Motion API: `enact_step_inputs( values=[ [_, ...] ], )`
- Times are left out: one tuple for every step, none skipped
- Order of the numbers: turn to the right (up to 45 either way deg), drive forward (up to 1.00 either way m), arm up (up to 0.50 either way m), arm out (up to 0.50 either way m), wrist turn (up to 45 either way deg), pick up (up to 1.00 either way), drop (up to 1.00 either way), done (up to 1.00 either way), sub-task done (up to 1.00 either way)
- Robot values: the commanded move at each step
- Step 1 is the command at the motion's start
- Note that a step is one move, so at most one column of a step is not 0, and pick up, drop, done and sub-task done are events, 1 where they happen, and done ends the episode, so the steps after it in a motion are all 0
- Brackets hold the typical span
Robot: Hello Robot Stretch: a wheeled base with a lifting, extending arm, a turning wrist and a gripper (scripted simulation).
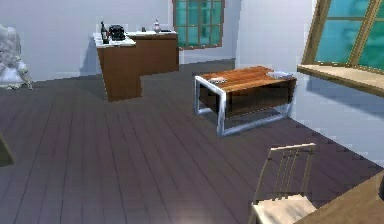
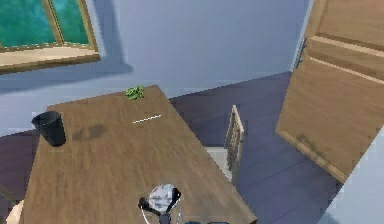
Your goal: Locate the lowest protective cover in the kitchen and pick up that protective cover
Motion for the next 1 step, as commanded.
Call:
enact_step_inputs(
  values=[
    [0.0,0.00,0.00,0.00,0.0,0.00,0.00,1.00,0.00]
  ],
)
